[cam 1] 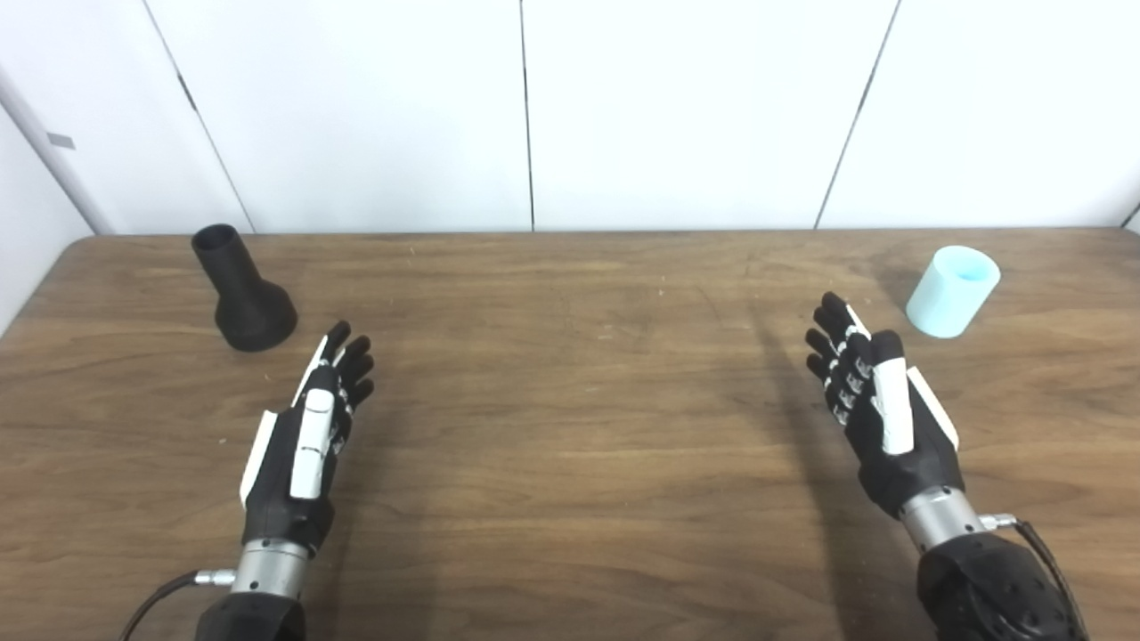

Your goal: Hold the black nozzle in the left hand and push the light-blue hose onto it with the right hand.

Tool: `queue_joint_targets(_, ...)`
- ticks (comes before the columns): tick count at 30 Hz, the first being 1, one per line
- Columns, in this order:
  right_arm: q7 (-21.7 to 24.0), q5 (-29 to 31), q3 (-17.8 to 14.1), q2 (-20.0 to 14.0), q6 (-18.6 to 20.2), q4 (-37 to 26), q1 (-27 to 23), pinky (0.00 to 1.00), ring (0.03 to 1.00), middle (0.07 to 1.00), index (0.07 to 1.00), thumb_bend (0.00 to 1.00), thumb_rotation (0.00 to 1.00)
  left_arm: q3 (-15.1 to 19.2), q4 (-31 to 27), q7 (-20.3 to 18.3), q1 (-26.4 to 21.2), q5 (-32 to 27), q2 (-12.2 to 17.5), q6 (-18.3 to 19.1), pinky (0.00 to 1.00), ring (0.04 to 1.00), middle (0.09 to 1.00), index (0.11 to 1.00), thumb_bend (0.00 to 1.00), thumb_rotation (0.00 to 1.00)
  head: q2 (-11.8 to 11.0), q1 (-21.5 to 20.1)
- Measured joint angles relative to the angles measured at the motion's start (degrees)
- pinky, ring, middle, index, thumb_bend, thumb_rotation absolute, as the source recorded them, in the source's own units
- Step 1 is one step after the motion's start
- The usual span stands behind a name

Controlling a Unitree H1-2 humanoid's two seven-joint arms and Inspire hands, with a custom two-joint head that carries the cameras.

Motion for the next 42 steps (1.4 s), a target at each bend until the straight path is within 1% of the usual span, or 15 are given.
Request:
queue_joint_targets(16, 0.0, 0.1, 0.2, 0.0, 0.0, 0.0, -0.1, 1.00, 1.000, 1.000, 1.000, 0.57, 1.00, 0.1, 0.0, 0.1, 0.0, 0.0, 0.0, 0.2, 0.93, 0.944, 0.939, 0.933, 0.42, 1.00, 0.3, -0.1)
queue_joint_targets(22, 0.0, 0.1, 0.2, 0.0, 0.0, 0.0, -0.1, 1.00, 1.000, 1.000, 1.000, 0.57, 1.00, 0.1, 0.0, 0.1, 0.0, 0.0, 0.0, 0.2, 0.93, 0.944, 0.939, 0.933, 0.42, 1.00, 0.2, 0.7)
queue_joint_targets(25, 0.1, 0.4, 0.2, -0.4, 0.0, 0.0, -0.1, 1.00, 1.000, 1.000, 1.000, 0.57, 1.00, -0.1, 0.0, 0.2, -0.1, 0.3, 0.0, 0.2, 0.92, 0.946, 0.938, 0.931, 0.42, 1.00, -0.5, 5.3)
queue_joint_targets(32, 0.8, 1.8, -1.0, -2.3, 0.0, 0.0, 0.0, 0.98, 1.000, 1.000, 1.000, 0.59, 1.00, -1.5, 0.0, 1.0, 0.0, 1.3, -1.5, 0.2, 0.93, 0.947, 0.940, 0.933, 0.44, 1.00, -2.5, 10.2)
queue_joint_targets(34, 1.1, 1.9, -1.0, -2.6, -0.1, 0.3, 0.2, 0.98, 1.000, 1.000, 1.000, 0.60, 1.00, -1.9, 0.0, 1.0, 0.0, 1.6, -1.9, 0.2, 0.94, 0.946, 0.940, 0.933, 0.44, 0.99, -2.5, 10.5)
queue_joint_targets(35, 1.1, 1.9, -1.1, -2.7, -0.1, 0.5, 0.3, 0.98, 1.000, 1.000, 1.000, 0.60, 1.00, -2.0, 0.0, 1.0, 0.0, 1.7, -2.0, 0.2, 0.94, 0.946, 0.940, 0.933, 0.44, 0.99, -3.4, 12.3)
queue_joint_targets(38, 1.3, 2.1, -1.4, -3.1, -0.3, 1.6, 0.4, 0.98, 0.999, 1.000, 1.000, 0.61, 1.00, -2.1, 0.0, 1.2, 0.0, 2.1, -2.2, 0.0, 0.94, 0.951, 0.940, 0.935, 0.46, 0.98, -4.0, 13.3)
queue_joint_targets(41, 1.4, 2.3, -1.9, -3.5, -0.6, 2.5, 0.6, 0.97, 0.992, 1.000, 0.998, 0.62, 1.00, -2.4, 0.2, 1.4, 0.0, 2.4, -2.8, -0.3, 0.94, 0.949, 0.939, 0.934, 0.46, 0.97, -6.3, 16.4)
queue_joint_targets(42, 1.4, 2.4, -2.0, -3.5, -0.8, 2.7, 0.7, 0.98, 0.989, 0.999, 0.996, 0.63, 1.00, -2.5, 0.4, 1.6, 0.0, 2.5, -3.0, -0.6, 0.94, 0.949, 0.938, 0.934, 0.46, 0.97, -6.3, 16.4)
